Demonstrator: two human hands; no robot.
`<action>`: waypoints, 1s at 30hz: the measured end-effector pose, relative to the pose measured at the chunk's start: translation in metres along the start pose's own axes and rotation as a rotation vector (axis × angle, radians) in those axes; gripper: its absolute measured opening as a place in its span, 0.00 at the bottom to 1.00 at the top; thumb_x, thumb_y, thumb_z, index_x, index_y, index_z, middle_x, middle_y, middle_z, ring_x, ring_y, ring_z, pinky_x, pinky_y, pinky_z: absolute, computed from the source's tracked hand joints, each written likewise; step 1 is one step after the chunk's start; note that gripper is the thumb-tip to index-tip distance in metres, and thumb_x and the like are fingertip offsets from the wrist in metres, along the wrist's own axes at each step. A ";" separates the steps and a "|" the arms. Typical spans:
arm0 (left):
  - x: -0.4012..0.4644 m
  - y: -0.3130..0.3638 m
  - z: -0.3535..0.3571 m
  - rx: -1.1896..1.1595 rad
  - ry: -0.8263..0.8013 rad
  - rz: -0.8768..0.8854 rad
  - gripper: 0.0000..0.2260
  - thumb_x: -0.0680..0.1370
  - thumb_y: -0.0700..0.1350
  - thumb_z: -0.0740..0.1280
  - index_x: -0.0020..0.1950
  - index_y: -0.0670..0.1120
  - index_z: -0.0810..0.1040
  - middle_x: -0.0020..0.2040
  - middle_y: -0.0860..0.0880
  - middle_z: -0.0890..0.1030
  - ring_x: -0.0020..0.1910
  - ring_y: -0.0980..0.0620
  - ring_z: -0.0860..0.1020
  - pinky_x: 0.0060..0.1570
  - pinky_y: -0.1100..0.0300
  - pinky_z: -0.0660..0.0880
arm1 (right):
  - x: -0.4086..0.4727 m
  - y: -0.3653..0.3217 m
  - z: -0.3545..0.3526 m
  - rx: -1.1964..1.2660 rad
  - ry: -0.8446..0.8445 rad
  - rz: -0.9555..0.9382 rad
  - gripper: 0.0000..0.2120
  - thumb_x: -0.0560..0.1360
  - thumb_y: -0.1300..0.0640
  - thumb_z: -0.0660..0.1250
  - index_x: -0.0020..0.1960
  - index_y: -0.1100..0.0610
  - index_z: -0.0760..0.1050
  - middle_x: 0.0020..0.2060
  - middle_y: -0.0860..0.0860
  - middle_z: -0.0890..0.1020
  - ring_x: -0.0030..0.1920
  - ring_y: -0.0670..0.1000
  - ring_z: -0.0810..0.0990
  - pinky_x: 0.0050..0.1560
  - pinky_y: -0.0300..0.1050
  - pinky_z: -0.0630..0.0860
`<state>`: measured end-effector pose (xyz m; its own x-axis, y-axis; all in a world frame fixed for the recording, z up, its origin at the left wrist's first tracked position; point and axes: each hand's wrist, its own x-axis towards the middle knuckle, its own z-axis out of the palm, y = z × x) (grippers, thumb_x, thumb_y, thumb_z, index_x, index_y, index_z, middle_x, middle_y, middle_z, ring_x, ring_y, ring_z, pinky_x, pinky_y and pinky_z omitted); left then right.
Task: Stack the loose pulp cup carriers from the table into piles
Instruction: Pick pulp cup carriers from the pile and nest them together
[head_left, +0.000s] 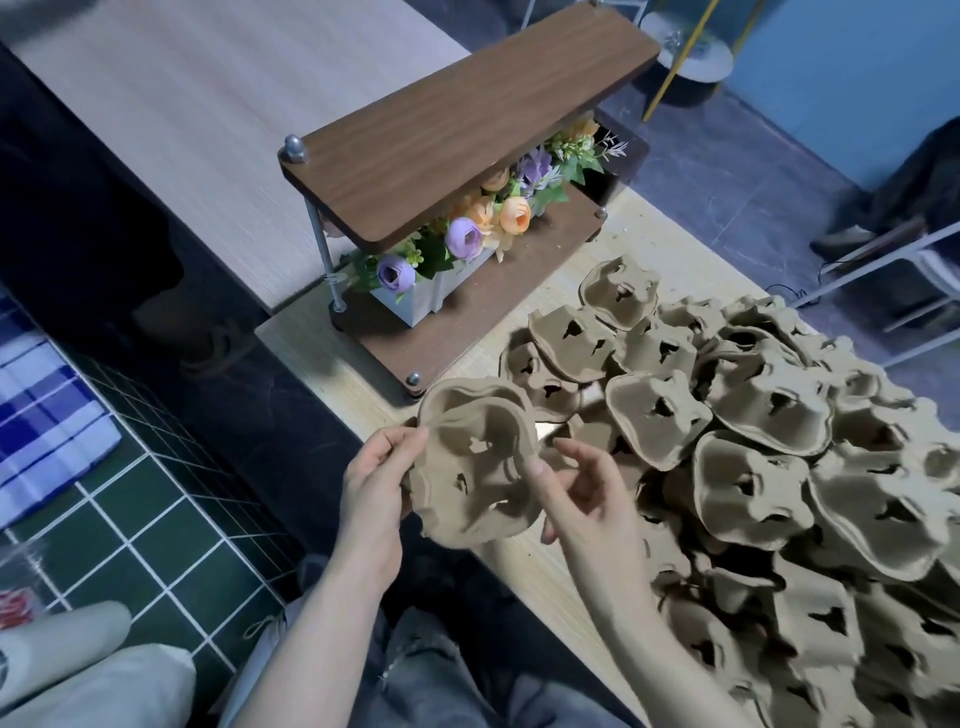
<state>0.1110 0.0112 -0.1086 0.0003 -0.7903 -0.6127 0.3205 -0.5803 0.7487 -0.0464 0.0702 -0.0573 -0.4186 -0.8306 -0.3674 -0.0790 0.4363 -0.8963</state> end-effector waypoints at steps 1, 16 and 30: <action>0.001 0.000 -0.001 -0.002 -0.004 -0.003 0.06 0.78 0.45 0.69 0.42 0.46 0.80 0.43 0.44 0.82 0.42 0.47 0.78 0.39 0.55 0.74 | -0.002 0.001 0.004 -0.019 0.028 -0.005 0.25 0.66 0.37 0.72 0.59 0.47 0.73 0.35 0.49 0.79 0.33 0.48 0.74 0.41 0.46 0.75; 0.000 -0.002 -0.008 -0.006 -0.066 0.010 0.09 0.80 0.41 0.65 0.39 0.43 0.78 0.45 0.45 0.83 0.48 0.48 0.80 0.54 0.43 0.79 | 0.022 -0.010 0.005 0.066 -0.017 -0.041 0.13 0.74 0.63 0.71 0.56 0.55 0.74 0.37 0.51 0.78 0.34 0.44 0.73 0.34 0.36 0.72; 0.001 -0.005 -0.014 0.484 -0.037 0.207 0.19 0.76 0.53 0.72 0.28 0.44 0.79 0.51 0.61 0.81 0.53 0.72 0.75 0.54 0.63 0.70 | 0.064 -0.022 -0.018 -0.166 -0.148 -0.034 0.10 0.77 0.62 0.68 0.58 0.54 0.78 0.43 0.52 0.82 0.37 0.57 0.76 0.42 0.49 0.78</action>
<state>0.1225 0.0161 -0.1166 -0.0190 -0.8993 -0.4370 -0.1569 -0.4289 0.8896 -0.0878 0.0140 -0.0570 -0.2766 -0.8820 -0.3814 -0.2439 0.4484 -0.8599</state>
